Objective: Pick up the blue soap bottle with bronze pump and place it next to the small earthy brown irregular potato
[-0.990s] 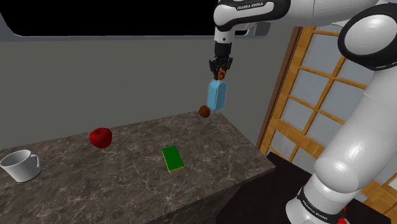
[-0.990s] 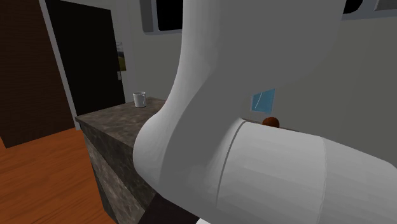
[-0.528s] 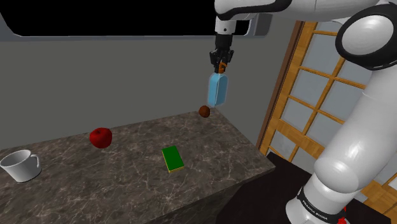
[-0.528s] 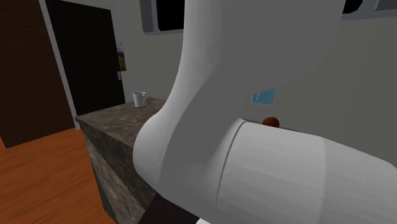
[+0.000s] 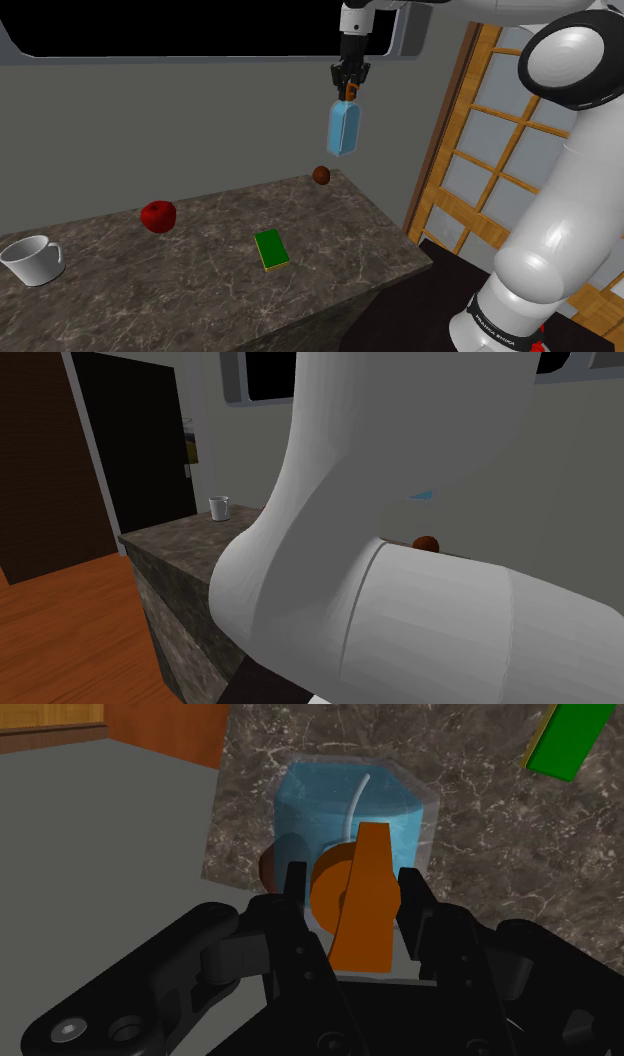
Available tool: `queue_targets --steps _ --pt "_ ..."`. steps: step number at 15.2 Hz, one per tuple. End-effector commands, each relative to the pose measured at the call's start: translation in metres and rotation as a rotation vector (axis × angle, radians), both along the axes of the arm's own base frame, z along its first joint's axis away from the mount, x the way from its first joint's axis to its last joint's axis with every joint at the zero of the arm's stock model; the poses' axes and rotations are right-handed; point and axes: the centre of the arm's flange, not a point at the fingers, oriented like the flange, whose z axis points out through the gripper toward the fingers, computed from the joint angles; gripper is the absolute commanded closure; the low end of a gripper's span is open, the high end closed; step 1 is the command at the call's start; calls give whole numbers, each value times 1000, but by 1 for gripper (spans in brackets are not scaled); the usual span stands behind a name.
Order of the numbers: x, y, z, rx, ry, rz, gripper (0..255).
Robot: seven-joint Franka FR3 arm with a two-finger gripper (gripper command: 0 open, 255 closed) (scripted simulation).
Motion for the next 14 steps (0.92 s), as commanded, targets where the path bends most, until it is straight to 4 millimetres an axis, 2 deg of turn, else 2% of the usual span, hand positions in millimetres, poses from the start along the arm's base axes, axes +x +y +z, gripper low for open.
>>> queue_targets --steps 1,12,14 --pt "0 0 11 0 0 0 255" --pt "0 0 67 0 0 0 255" --pt "7 -17 48 0 0 0 255"
